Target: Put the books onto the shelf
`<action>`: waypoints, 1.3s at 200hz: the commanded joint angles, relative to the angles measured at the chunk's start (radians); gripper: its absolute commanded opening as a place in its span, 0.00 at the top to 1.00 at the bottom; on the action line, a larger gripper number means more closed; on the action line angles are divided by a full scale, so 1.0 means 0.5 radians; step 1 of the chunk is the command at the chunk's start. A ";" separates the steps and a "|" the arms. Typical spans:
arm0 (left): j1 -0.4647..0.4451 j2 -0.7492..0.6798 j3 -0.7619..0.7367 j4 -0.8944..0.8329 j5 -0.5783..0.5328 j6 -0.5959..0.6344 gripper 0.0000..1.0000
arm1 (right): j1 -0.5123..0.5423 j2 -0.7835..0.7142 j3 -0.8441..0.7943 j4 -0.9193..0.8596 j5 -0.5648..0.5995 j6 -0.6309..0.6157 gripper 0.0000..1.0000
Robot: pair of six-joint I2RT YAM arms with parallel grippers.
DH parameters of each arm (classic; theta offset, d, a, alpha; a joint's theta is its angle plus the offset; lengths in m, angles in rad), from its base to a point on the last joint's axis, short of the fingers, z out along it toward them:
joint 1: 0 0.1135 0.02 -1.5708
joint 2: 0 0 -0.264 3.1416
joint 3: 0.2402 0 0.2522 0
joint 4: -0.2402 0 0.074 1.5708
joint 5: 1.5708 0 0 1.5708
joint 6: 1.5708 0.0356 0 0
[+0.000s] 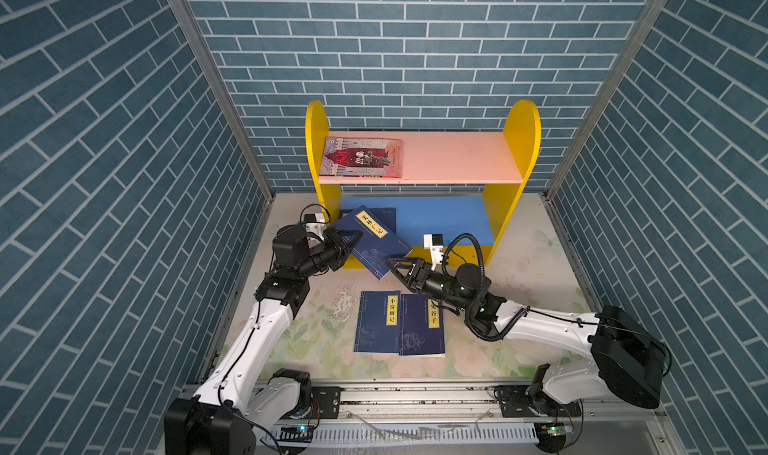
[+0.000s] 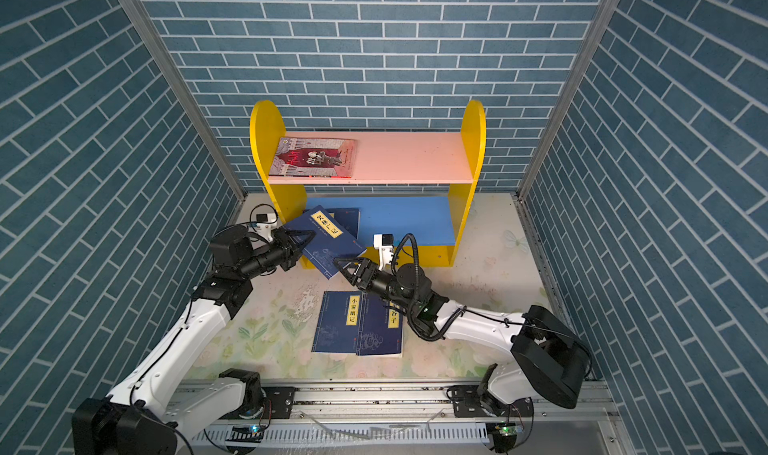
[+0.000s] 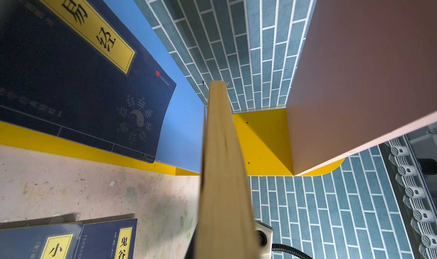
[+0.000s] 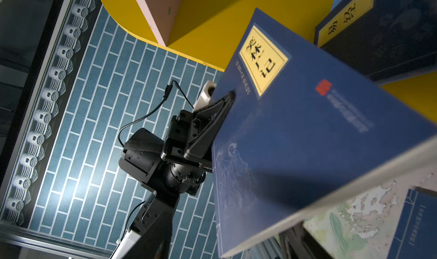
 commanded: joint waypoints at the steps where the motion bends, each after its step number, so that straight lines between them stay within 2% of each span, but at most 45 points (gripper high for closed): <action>1: 0.004 -0.014 -0.006 0.087 0.039 -0.007 1.00 | 0.002 0.120 0.064 0.201 0.013 0.103 0.32; 34: 0.004 -0.025 -0.005 0.070 0.043 -0.010 1.00 | -0.014 0.227 0.061 0.400 0.031 0.167 0.43; 78: 0.004 -0.053 -0.025 0.024 0.048 -0.019 1.00 | -0.026 0.206 0.008 0.444 0.078 0.158 0.69; 106: 0.004 -0.068 -0.043 0.004 0.042 -0.021 1.00 | -0.047 0.226 0.022 0.465 0.046 0.169 1.00; 117: 0.004 -0.073 -0.052 -0.006 0.042 -0.017 0.92 | -0.064 0.241 0.024 0.480 0.025 0.180 1.00; 150: 0.004 -0.101 -0.072 -0.080 0.048 0.014 0.47 | -0.149 0.241 0.010 0.487 -0.124 0.211 1.00; 176: 0.004 -0.129 -0.110 -0.134 0.073 0.029 0.31 | -0.240 0.209 0.024 0.396 -0.314 0.224 1.00; 203: -0.016 -0.066 -0.152 -0.009 0.148 0.002 0.25 | -0.299 0.215 0.107 0.225 -0.548 0.232 1.00; 260: -0.081 0.023 -0.138 0.132 0.192 0.028 0.24 | -0.403 0.130 0.191 -0.114 -0.841 0.147 1.00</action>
